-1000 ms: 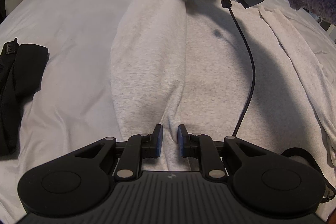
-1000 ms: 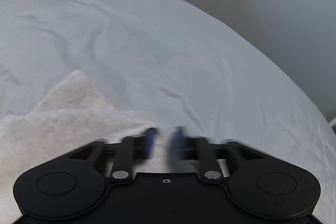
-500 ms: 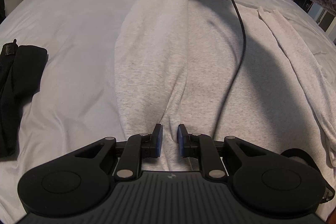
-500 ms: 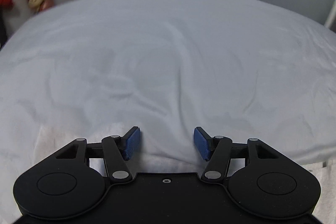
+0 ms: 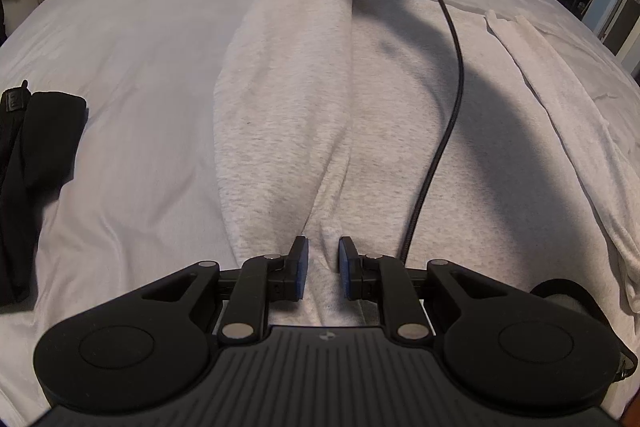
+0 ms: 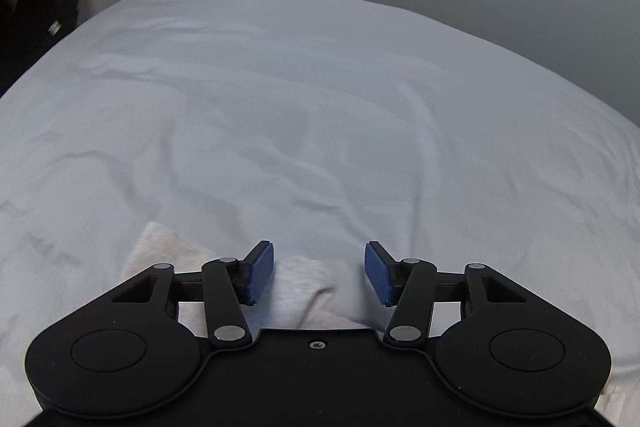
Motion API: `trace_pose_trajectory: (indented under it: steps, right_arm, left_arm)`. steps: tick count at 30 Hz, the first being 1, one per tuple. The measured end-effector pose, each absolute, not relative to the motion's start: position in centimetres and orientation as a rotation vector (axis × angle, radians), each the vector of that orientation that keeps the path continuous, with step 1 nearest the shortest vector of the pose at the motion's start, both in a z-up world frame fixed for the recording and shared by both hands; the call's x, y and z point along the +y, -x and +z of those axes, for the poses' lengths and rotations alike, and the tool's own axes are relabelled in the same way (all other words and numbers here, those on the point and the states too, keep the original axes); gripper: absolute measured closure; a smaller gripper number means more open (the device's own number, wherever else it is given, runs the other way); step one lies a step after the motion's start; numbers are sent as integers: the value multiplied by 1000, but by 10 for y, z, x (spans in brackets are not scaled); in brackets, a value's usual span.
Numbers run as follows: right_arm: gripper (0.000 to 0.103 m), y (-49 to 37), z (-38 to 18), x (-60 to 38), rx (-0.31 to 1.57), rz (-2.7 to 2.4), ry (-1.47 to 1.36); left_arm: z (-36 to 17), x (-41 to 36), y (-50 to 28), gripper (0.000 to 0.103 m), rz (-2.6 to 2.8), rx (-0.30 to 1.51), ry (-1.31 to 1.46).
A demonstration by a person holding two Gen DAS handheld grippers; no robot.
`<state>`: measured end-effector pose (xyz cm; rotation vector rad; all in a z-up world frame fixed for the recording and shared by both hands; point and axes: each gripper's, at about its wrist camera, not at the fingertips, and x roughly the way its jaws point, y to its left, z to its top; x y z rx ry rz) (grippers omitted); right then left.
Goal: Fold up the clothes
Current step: 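Pinch the collar end with the right tool while the left tool holds the hem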
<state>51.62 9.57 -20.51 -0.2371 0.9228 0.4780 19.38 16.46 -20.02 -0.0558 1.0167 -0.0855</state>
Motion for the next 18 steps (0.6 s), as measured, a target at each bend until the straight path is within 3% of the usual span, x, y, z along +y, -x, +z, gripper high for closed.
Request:
trace_pose_trajectory:
  steps: [14, 15, 16, 17, 18]
  right_arm:
    - [54, -527, -219, 106, 998, 670, 311]
    - [64, -517, -222, 111, 1016, 679, 344]
    - [89, -505, -225, 116, 1026, 689, 385]
    - [100, -493, -229, 117, 1019, 695, 431]
    - [101, -492, -229, 114, 1014, 698, 434]
  left_arm:
    - [-200, 167, -195, 89, -102, 1019, 76]
    - [-200, 167, -196, 89, -104, 1020, 75]
    - [-201, 167, -196, 89, -105, 1020, 76]
    - [-201, 168, -196, 89, -106, 1021, 78]
    - [-201, 168, -196, 89, -106, 1021, 78]
